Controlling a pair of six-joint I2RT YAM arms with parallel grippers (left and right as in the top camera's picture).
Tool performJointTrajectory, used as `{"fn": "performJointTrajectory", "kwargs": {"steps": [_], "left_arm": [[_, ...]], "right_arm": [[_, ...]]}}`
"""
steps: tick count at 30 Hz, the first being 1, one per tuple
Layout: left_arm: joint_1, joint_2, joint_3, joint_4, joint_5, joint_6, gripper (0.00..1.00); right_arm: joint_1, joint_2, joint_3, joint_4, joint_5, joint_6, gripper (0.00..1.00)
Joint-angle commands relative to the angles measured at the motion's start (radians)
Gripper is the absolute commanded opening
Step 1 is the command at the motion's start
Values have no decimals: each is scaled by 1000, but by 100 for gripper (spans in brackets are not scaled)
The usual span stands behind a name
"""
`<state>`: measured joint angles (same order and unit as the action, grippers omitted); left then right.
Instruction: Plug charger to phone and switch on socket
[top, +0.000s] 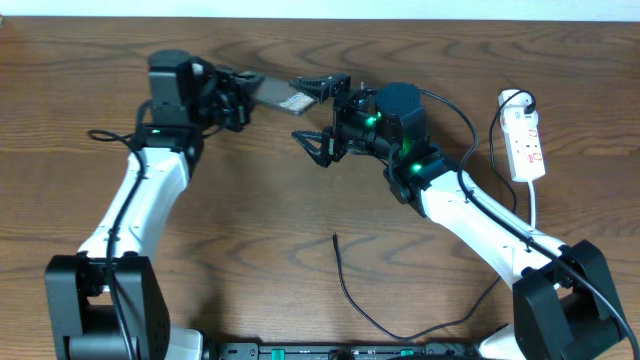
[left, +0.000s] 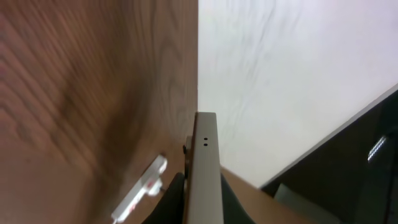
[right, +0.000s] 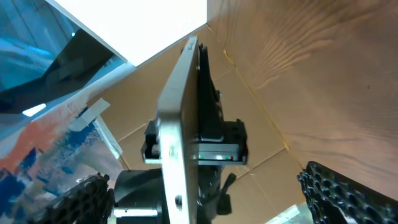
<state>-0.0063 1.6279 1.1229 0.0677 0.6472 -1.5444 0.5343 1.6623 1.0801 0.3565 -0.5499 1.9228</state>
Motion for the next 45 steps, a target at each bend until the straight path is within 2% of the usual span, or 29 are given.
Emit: {"fn": "performJointTrajectory", "kwargs": {"steps": [1, 6, 12, 16, 18, 21, 26, 31, 34, 41, 45], "left_arm": [[80, 2, 27, 0, 66, 71, 7], [211, 2, 27, 2, 236, 247, 7], [361, 2, 27, 2, 522, 585, 8], [422, 2, 27, 2, 643, 706, 7], [442, 2, 27, 2, 669, 744, 7], [458, 2, 27, 2, 679, 760, 8], [462, 2, 27, 1, 697, 790, 8], [462, 2, 27, 1, 700, 790, 7], [462, 2, 26, 1, 700, 790, 7], [462, 2, 21, 1, 700, 790, 7], [462, 2, 8, 1, 700, 793, 7]], "right_arm": [[-16, 0, 18, -1, -2, -134, 98], [-55, 0, 18, -1, -10, -396, 99], [-97, 0, 18, -1, -48, -798, 99], [-95, 0, 21, -38, -68, -946, 99], [-92, 0, 37, -126, -70, -983, 99], [-85, 0, 88, -344, -50, -1087, 99], [-27, 0, 183, -807, 135, -1274, 99], [89, 10, 183, -1073, 351, -1322, 99], [167, 25, 173, -1164, 468, -1322, 99], [319, 39, 155, -1133, 516, -1321, 99], [363, 55, 154, -1117, 631, -1207, 99]]}}
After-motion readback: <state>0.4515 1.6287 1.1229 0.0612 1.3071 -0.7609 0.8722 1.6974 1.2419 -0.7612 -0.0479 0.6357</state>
